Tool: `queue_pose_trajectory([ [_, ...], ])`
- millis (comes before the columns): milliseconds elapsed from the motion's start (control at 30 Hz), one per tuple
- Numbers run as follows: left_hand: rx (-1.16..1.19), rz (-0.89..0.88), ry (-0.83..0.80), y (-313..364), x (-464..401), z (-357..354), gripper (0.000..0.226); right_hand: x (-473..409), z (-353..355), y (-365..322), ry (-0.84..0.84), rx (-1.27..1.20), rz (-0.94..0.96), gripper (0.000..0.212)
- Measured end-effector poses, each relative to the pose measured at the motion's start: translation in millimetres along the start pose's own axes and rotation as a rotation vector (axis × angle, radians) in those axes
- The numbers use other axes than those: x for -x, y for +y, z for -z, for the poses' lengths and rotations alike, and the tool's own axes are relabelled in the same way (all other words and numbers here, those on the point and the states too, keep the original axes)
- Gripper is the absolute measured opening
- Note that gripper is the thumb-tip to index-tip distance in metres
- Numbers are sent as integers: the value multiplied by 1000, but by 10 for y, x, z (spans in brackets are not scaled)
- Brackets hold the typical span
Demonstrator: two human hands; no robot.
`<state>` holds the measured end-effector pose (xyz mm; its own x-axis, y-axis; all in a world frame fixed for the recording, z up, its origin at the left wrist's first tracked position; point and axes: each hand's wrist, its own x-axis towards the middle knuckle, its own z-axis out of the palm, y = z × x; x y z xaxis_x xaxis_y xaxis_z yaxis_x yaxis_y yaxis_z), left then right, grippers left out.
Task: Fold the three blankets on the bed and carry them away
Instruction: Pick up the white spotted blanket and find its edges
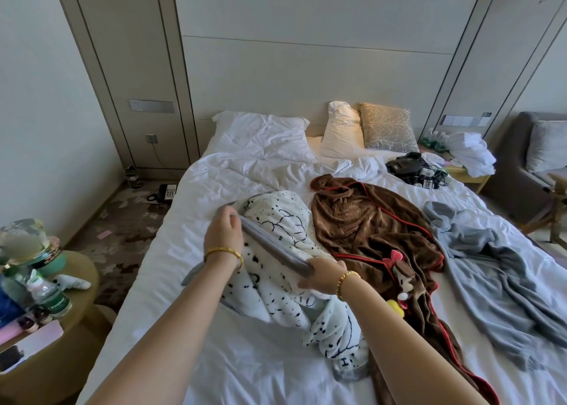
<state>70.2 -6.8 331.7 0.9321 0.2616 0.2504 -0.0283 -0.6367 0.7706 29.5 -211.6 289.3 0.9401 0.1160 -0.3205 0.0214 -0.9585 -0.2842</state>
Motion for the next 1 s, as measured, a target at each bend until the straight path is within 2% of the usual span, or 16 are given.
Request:
queue_pose_trajectory([
  [67, -24, 87, 67, -97, -50, 44, 23, 34, -79, 99, 38, 57, -28, 22],
  [167, -73, 148, 69, -224, -42, 63, 23, 99, -54, 127, 279, 99, -31, 14],
  [267, -156, 166, -17, -314, -64, 70, 25, 124, 393, -35, 572, -127, -7, 13],
  [367, -233, 118, -120, -282, -110, 58, 27, 147, 988, -401, 876, -209, 219, 12],
  [400, -225, 99, -137, -247, -120, 51, 28, 152, 1102, -519, 915, -184, 293, 13],
  [467, -167, 72, -162, -180, -118, 56, 29, 111, 1145, -635, 803, -98, 306, 20],
  [567, -31, 31, -253, -151, -70, 70, 30, 18, 859, -558, 474, -54, 190, 23],
  [633, 35, -20, -467, -170, 19, 41, 30, 1, 609, -491, 372, -141, 183, 22],
  [700, 0, -69, -740, -223, 150, -30, 30, -26, 418, -462, 320, -204, 192, 22],
  [767, -49, -54, -935, -263, 276, -107, 41, -64, 296, -447, 274, -240, 189, 27],
  [833, -97, -50, -979, -319, 360, -215, 42, -88, 222, -429, 262, -229, 193, 32],
  [933, -164, -37, -911, -352, 415, -319, 12, -92, 116, -389, 304, -278, 208, 34],
  [1000, -174, -28, -920, -363, 411, -337, 17, -95, 65, -354, 328, -299, 166, 33],
])
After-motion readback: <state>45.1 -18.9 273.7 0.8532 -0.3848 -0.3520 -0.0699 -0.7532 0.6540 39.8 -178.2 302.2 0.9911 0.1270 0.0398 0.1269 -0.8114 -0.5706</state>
